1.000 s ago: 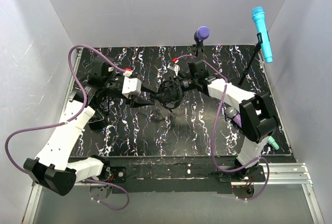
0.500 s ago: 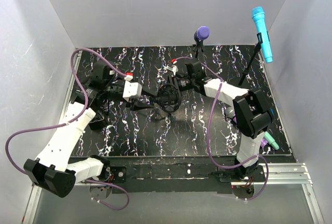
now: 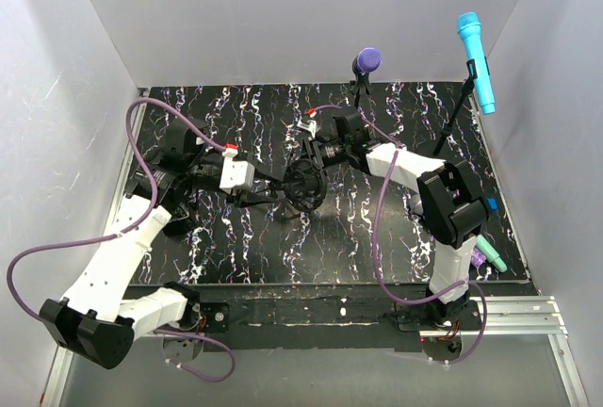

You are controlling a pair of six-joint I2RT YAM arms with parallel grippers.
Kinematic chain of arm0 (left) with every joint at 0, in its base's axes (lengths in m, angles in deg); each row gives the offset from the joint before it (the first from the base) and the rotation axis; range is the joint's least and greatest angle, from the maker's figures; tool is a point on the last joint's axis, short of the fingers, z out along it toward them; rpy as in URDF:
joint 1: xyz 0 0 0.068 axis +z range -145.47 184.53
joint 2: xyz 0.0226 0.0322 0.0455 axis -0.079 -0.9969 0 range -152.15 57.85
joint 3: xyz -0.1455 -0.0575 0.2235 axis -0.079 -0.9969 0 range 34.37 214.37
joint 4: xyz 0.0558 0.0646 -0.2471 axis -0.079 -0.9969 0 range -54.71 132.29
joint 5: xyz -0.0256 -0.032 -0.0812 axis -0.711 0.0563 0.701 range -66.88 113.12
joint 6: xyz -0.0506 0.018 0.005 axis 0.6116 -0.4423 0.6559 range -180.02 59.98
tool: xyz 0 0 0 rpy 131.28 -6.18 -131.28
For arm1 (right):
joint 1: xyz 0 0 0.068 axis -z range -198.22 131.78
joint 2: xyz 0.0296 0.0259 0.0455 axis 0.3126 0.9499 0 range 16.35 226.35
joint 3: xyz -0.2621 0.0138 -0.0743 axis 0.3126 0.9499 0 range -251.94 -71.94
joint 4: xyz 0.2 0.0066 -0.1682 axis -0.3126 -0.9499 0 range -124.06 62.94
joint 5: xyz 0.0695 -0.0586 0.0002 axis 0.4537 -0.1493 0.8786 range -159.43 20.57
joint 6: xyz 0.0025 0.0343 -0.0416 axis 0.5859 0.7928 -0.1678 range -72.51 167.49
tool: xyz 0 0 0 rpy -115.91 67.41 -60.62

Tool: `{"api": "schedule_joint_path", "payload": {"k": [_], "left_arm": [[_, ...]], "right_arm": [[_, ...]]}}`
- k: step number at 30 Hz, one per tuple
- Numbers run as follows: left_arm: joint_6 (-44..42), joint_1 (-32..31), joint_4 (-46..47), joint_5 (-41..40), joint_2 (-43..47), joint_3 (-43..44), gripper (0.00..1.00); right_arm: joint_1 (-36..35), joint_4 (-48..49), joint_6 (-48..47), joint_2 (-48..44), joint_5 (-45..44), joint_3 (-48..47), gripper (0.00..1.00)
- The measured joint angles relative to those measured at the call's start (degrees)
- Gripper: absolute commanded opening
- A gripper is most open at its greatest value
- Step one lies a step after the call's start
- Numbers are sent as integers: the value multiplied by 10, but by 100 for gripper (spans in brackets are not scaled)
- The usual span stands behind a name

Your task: Remove the microphone from the stand

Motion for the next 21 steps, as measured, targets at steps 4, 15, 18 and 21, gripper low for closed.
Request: {"api": "schedule_joint_path", "payload": {"k": [4, 15, 18, 21], "left_arm": [[-1, 0, 3, 0, 9, -9, 0], [137, -2, 156, -55, 58, -78, 0], [224, -3, 213, -93, 57, -78, 0], [308, -4, 267, -143, 57, -77, 0]], "right_arm": [[-3, 15, 3, 4, 12, 0, 2], [3, 50, -17, -10, 0, 19, 1], [11, 28, -52, -41, -20, 32, 1], [18, -12, -119, -71, -37, 34, 1]]}}
